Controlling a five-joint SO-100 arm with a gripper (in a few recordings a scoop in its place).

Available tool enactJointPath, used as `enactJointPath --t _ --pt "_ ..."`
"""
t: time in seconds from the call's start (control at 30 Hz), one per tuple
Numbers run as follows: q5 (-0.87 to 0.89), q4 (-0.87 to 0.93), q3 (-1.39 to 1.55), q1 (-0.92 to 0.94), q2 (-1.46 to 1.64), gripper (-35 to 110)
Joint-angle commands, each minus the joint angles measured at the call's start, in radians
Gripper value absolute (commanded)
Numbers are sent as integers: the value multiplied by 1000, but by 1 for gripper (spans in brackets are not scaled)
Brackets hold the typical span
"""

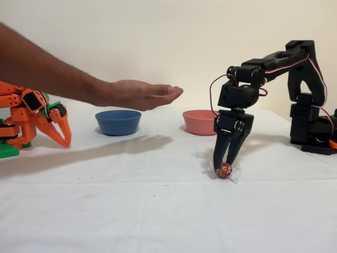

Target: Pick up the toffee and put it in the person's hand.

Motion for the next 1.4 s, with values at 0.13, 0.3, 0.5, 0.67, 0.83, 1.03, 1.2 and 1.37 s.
enactJointPath --t 0.13,0.3,0.5,0.67,0.83,1.03,1.2,1.37 --pt "-34 -2 -57 -6 20 20" --pt "-61 -12 -43 -9 25 16" --pt "-81 -58 12 -6 67 11" --pt "-87 -63 26 -8 80 10" --pt "-80 -75 64 -6 124 10" --pt "-87 -83 92 -3 183 9" --pt "-97 -87 92 8 245 9" --pt "-106 -100 89 28 322 9"
